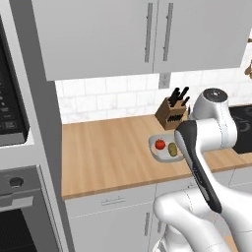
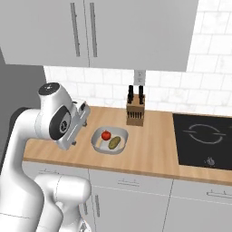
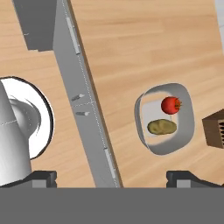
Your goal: Take the meat container that has the shrimp and place it on the second highest rack of the freezer. Then take the vegetable container that has the tomato and potato and place it on the highest rack of the freezer.
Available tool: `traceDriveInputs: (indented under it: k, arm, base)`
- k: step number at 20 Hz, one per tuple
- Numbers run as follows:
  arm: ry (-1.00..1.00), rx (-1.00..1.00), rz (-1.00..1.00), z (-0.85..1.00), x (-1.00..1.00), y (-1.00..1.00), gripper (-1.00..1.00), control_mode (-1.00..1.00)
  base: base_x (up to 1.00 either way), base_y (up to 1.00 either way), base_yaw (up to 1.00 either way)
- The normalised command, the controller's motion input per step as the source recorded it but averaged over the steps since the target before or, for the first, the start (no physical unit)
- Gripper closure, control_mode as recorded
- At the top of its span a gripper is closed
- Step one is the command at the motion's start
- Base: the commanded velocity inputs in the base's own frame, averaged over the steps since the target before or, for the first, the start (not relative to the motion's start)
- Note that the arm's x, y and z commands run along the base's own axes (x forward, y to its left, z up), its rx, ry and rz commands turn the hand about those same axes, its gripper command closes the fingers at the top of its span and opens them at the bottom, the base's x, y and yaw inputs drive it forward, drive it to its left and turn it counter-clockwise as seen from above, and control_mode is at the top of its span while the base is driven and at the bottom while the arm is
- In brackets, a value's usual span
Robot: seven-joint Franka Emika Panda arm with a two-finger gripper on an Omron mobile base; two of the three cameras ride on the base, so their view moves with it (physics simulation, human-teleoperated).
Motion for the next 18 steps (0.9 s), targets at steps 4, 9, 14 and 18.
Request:
traceDriveInputs:
  k: [4, 9, 14, 18]
  arm:
    - [0.0, 0.0, 0.0, 0.0, 0.0, 0.0, -1.0, 1.0]
    - [0.0, 0.0, 0.0, -0.24, 0.14, -0.1, -1.0, -1.0]
    - [0.0, 0.01, 0.05, -0.55, 0.56, -0.36, -1.0, -1.0]
    - [0.0, 0.06, 0.22, -0.52, 0.39, -0.17, -1.0, -1.0]
  base:
    - [0.0, 0.0, 0.0]
    - [0.0, 0.0, 0.0]
    - [0.0, 0.0, 0.0]
    - [0.0, 0.0, 0.0]
